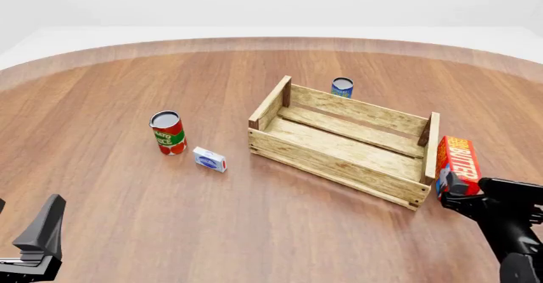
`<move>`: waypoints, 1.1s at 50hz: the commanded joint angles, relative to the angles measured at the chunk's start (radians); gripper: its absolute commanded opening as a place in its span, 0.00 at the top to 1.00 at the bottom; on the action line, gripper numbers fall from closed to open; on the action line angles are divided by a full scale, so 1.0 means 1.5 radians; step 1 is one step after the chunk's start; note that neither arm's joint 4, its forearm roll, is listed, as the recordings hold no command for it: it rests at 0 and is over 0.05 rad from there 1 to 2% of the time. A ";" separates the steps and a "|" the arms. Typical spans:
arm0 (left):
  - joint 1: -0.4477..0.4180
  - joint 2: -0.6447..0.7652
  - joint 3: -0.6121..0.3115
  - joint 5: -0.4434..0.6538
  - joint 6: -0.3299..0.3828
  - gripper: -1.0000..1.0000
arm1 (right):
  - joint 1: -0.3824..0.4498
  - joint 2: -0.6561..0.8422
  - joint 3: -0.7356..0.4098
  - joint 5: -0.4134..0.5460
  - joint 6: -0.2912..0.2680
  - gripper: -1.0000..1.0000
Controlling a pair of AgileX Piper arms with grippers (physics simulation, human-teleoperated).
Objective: Pick up the butter and put it in the tray.
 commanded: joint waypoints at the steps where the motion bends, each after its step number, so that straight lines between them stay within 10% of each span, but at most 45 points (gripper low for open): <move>1: 0.000 0.000 0.000 0.000 0.000 0.00 | 0.001 0.011 -0.007 0.000 0.000 0.00; 55: 0.000 0.000 0.000 0.000 0.000 0.00 | -0.001 0.070 -0.033 -0.012 -0.009 0.00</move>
